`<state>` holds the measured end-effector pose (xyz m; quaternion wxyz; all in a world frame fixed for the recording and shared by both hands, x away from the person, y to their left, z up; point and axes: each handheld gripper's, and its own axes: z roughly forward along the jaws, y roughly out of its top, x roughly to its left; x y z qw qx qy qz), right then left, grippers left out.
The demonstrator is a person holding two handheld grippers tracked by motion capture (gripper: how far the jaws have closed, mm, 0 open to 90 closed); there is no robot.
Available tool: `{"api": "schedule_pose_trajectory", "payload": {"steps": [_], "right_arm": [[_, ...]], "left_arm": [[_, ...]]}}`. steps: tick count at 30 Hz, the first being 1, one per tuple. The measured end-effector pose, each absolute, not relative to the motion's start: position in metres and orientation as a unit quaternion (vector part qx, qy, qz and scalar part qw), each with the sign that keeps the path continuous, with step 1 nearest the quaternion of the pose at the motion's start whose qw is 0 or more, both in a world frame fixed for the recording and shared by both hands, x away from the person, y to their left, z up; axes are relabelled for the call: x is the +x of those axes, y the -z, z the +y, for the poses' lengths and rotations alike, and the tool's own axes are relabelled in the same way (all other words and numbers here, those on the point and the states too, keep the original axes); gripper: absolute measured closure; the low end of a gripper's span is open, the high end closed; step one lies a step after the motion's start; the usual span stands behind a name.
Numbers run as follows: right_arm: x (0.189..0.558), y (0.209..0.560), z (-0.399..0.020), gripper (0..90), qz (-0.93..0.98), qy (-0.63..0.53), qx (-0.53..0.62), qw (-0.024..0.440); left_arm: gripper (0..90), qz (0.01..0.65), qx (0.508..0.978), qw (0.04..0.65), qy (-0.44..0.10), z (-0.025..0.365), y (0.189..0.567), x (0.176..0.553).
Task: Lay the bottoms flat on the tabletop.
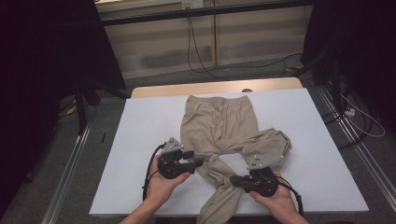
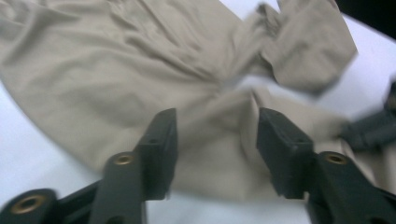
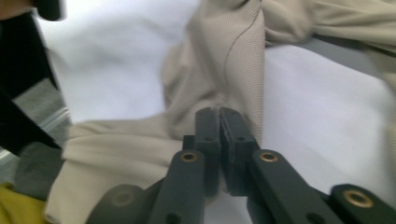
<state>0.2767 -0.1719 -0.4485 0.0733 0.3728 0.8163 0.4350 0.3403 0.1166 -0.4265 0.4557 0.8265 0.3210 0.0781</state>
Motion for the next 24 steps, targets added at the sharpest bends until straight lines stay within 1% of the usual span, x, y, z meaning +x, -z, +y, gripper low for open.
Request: {"api": "schedule_pose_trajectory", "payload": {"steps": [1, 3, 4, 5, 7, 9, 12, 14, 15, 16, 17, 18, 23, 24], "right_arm": [[0.277, 0.449, -0.176, 89.0, 0.819, -0.424, 0.377, 0.087], [0.278, 0.452, -0.183, 89.4, 0.821, -0.412, 0.385, 0.092], [0.278, 0.453, -0.184, 89.1, 0.822, -0.407, 0.385, 0.097], [0.279, 0.453, -0.184, 87.9, 0.821, -0.41, 0.385, 0.094], [0.279, 0.449, -0.18, 78.8, 0.816, -0.429, 0.376, 0.089], [0.281, 0.443, -0.174, 75.2, 0.81, -0.447, 0.367, 0.092], [0.29, 0.441, -0.163, 66.4, 0.813, -0.446, 0.36, 0.097], [0.293, 0.446, -0.157, 68.0, 0.825, -0.422, 0.36, 0.11], [0.294, 0.449, -0.156, 74.2, 0.83, -0.411, 0.36, 0.113], [0.295, 0.452, -0.157, 84.1, 0.832, -0.409, 0.359, 0.107], [0.295, 0.452, -0.158, 87.2, 0.832, -0.407, 0.362, 0.108], [0.295, 0.451, -0.161, 88.4, 0.83, -0.408, 0.365, 0.111], [0.291, 0.435, -0.183, 88.7, 0.809, -0.436, 0.376, 0.125], [0.29, 0.433, -0.188, 88.9, 0.805, -0.438, 0.379, 0.127]], "left_arm": [[57.9, 0.317, 0.834, 0.446, -0.077, 0.115, 0.432, 0.338], [61.9, 0.311, 0.843, 0.435, -0.065, 0.111, 0.44, 0.336], [61.8, 0.307, 0.847, 0.429, -0.062, 0.107, 0.442, 0.336], [61.1, 0.301, 0.85, 0.427, -0.065, 0.103, 0.444, 0.336], [56.4, 0.3, 0.853, 0.423, -0.061, 0.094, 0.448, 0.338], [55.1, 0.296, 0.86, 0.412, -0.061, 0.086, 0.452, 0.342], [50.0, 0.286, 0.87, 0.394, -0.08, 0.075, 0.461, 0.346], [48.8, 0.281, 0.871, 0.39, -0.094, 0.07, 0.46, 0.345], [51.8, 0.283, 0.873, 0.382, -0.105, 0.068, 0.459, 0.344], [61.2, 0.278, 0.875, 0.38, -0.117, 0.067, 0.459, 0.343], [74.7, 0.274, 0.877, 0.378, -0.112, 0.068, 0.458, 0.344], [89.0, 0.276, 0.877, 0.379, -0.104, 0.07, 0.458, 0.346], [90.0, 0.299, 0.861, 0.402, -0.089, 0.083, 0.449, 0.357], [90.0, 0.3, 0.858, 0.406, -0.094, 0.085, 0.445, 0.358]]}}
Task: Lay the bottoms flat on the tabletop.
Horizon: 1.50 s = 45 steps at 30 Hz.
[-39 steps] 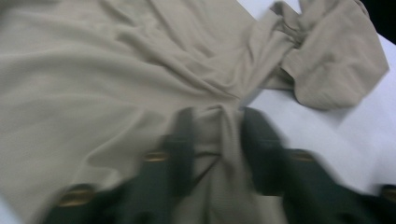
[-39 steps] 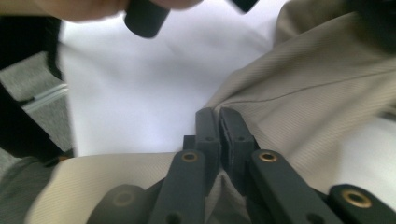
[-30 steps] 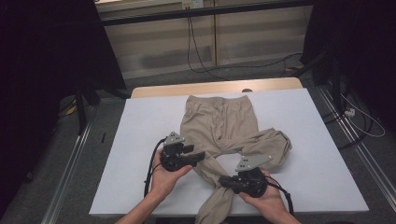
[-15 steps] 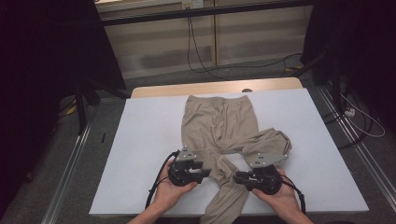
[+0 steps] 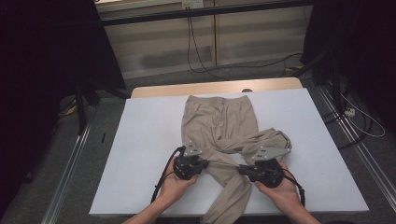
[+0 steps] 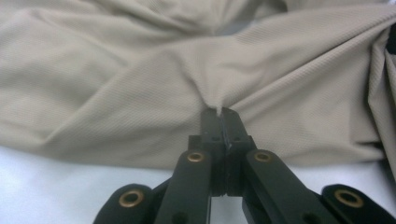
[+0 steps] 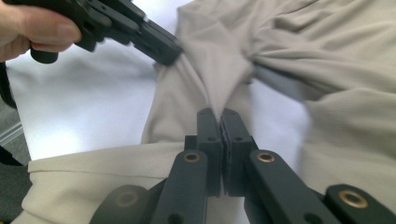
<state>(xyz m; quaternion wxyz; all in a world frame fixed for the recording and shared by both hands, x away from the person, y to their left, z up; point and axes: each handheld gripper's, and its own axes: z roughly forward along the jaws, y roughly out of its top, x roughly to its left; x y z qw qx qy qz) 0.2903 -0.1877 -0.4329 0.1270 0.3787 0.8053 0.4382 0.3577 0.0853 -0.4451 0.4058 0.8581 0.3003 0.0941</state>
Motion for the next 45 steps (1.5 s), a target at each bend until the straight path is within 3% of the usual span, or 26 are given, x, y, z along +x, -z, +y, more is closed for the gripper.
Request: {"api": "schedule_pose_trajectory", "payload": {"steps": [8, 12, 13, 15, 18, 23, 26, 31, 34, 36, 43, 45], "right_arm": [[0.299, 0.422, -0.212, 90.0, 0.795, -0.434, 0.39, 0.165], [0.31, 0.424, -0.21, 90.0, 0.805, -0.406, 0.389, 0.189], [0.31, 0.425, -0.208, 89.0, 0.806, -0.402, 0.391, 0.189], [0.308, 0.427, -0.207, 79.5, 0.806, -0.387, 0.4, 0.201], [0.299, 0.425, -0.211, 76.9, 0.802, -0.399, 0.393, 0.207], [0.278, 0.428, -0.2, 79.2, 0.82, -0.421, 0.358, 0.153], [0.273, 0.439, -0.187, 71.9, 0.842, -0.4, 0.339, 0.126], [0.277, 0.452, -0.182, 61.7, 0.854, -0.37, 0.343, 0.124], [0.277, 0.458, -0.183, 71.6, 0.855, -0.358, 0.35, 0.131], [0.276, 0.456, -0.185, 90.0, 0.858, -0.353, 0.352, 0.125], [0.272, 0.447, -0.204, 90.0, 0.846, -0.365, 0.365, 0.133], [0.272, 0.446, -0.207, 88.8, 0.839, -0.381, 0.369, 0.121]], "left_arm": [[90.0, 0.323, 0.833, 0.437, -0.108, 0.096, 0.421, 0.373], [89.6, 0.328, 0.835, 0.432, -0.095, 0.09, 0.428, 0.377], [87.5, 0.333, 0.833, 0.432, -0.092, 0.089, 0.431, 0.376], [73.7, 0.332, 0.835, 0.428, -0.097, 0.087, 0.433, 0.372], [66.4, 0.321, 0.838, 0.429, -0.101, 0.088, 0.431, 0.36], [71.2, 0.286, 0.851, 0.432, -0.089, 0.085, 0.432, 0.334], [76.0, 0.256, 0.862, 0.431, -0.074, 0.074, 0.437, 0.326], [70.6, 0.229, 0.883, 0.407, -0.059, 0.05, 0.452, 0.325], [65.8, 0.219, 0.888, 0.399, -0.061, 0.04, 0.458, 0.324], [62.6, 0.216, 0.889, 0.398, -0.067, 0.037, 0.46, 0.322], [59.1, 0.211, 0.891, 0.393, -0.08, 0.035, 0.461, 0.32], [66.4, 0.207, 0.89, 0.398, -0.078, 0.034, 0.461, 0.32]]}}
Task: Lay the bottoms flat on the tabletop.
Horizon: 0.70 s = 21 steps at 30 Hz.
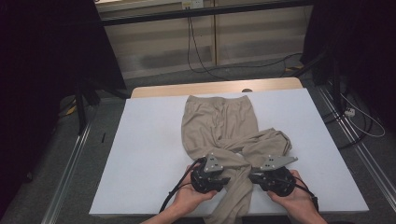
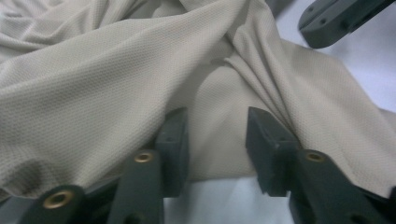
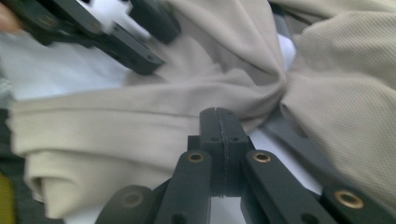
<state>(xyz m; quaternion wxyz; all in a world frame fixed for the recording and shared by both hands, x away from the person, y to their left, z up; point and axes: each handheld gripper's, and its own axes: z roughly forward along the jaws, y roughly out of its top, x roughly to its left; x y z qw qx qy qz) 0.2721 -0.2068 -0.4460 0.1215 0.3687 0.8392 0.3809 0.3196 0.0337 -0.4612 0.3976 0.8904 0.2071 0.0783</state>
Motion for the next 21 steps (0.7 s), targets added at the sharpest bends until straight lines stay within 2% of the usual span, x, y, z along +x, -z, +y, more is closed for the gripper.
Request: {"api": "schedule_pose_trajectory", "payload": {"steps": [1, 4, 6, 12, 14, 16, 18, 21], "right_arm": [[0.272, 0.446, -0.205, 82.5, 0.837, -0.389, 0.367, 0.118], [0.271, 0.446, -0.196, 76.3, 0.842, -0.393, 0.351, 0.115], [0.272, 0.448, -0.191, 66.3, 0.843, -0.392, 0.348, 0.122], [0.279, 0.455, -0.167, 54.7, 0.85, -0.394, 0.328, 0.122], [0.282, 0.461, -0.154, 58.3, 0.86, -0.377, 0.319, 0.126], [0.282, 0.46, -0.147, 82.0, 0.862, -0.385, 0.31, 0.111], [0.28, 0.458, -0.14, 85.7, 0.868, -0.382, 0.296, 0.111], [0.275, 0.453, -0.13, 86.3, 0.871, -0.393, 0.28, 0.094]], "left_arm": [[71.2, 0.209, 0.893, 0.391, -0.083, 0.033, 0.46, 0.318], [89.0, 0.178, 0.901, 0.386, -0.082, 0.03, 0.46, 0.313], [90.0, 0.183, 0.902, 0.382, -0.081, 0.029, 0.458, 0.312], [90.0, 0.209, 0.901, 0.376, -0.06, 0.045, 0.454, 0.314], [90.0, 0.218, 0.9, 0.372, -0.059, 0.055, 0.453, 0.314], [90.0, 0.226, 0.899, 0.372, -0.05, 0.065, 0.452, 0.314], [90.0, 0.23, 0.899, 0.369, -0.049, 0.075, 0.448, 0.313], [90.0, 0.24, 0.893, 0.376, -0.049, 0.091, 0.441, 0.308]]}}
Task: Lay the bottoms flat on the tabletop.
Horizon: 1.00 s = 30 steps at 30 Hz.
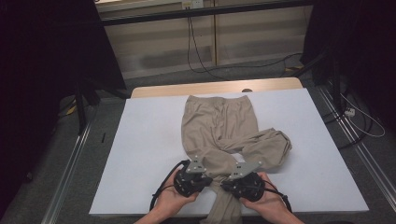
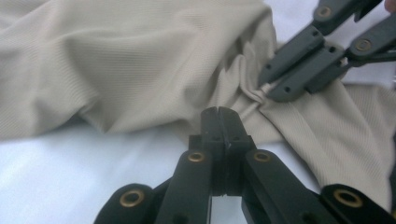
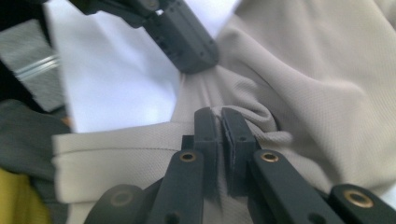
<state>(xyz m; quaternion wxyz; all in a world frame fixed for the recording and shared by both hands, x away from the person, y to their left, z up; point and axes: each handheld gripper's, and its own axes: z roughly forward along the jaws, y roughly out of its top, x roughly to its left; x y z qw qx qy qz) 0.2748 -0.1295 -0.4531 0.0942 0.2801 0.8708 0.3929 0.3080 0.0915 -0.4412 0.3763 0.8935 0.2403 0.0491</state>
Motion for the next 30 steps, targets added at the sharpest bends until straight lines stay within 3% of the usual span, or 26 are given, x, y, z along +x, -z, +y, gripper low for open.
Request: {"api": "schedule_pose_trajectory", "payload": {"steps": [3, 9, 23, 30], "right_arm": [[0.273, 0.442, -0.124, 86.5, 0.858, -0.426, 0.276, 0.072], [0.271, 0.423, -0.132, 87.1, 0.847, -0.45, 0.269, 0.091], [0.283, 0.434, -0.201, 86.3, 0.84, -0.412, 0.332, 0.122], [0.27, 0.453, -0.223, 87.0, 0.865, -0.34, 0.35, 0.116]], "left_arm": [[90.0, 0.253, 0.884, 0.389, -0.059, 0.111, 0.429, 0.302], [90.0, 0.289, 0.862, 0.411, -0.063, 0.145, 0.418, 0.307], [90.0, 0.265, 0.879, 0.394, -0.048, 0.055, 0.436, 0.343], [90.0, 0.243, 0.891, 0.384, -0.019, 0.056, 0.442, 0.323]]}}
